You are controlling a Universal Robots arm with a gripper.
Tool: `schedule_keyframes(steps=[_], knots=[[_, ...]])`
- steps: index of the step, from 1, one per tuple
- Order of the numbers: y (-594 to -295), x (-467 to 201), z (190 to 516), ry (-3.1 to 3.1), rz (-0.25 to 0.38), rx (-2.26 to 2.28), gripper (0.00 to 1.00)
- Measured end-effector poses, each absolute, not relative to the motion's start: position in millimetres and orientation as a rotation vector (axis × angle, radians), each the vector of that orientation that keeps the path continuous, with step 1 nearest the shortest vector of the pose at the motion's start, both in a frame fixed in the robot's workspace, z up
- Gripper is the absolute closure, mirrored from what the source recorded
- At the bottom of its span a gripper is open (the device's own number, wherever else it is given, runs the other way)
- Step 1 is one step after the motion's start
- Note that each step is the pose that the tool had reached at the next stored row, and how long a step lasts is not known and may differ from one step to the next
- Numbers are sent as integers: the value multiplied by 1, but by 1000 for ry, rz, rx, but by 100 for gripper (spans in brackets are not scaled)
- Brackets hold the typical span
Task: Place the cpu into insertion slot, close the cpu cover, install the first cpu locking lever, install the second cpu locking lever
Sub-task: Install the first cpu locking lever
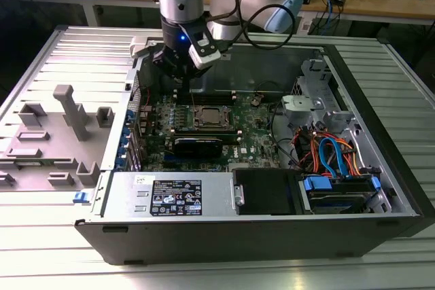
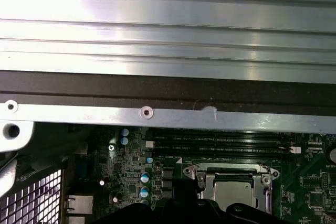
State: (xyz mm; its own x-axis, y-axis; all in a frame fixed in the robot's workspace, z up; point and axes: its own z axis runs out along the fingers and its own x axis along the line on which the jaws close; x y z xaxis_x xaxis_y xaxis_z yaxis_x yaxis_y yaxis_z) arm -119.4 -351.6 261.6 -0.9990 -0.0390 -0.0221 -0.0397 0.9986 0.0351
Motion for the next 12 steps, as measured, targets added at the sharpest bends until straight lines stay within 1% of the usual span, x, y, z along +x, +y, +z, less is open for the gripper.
schedule_keyframes(steps=[6, 12], knots=[[-348, -108, 260, 3117, 56, -63, 89], [-348, -101, 252, 3114, 55, -63, 89]])
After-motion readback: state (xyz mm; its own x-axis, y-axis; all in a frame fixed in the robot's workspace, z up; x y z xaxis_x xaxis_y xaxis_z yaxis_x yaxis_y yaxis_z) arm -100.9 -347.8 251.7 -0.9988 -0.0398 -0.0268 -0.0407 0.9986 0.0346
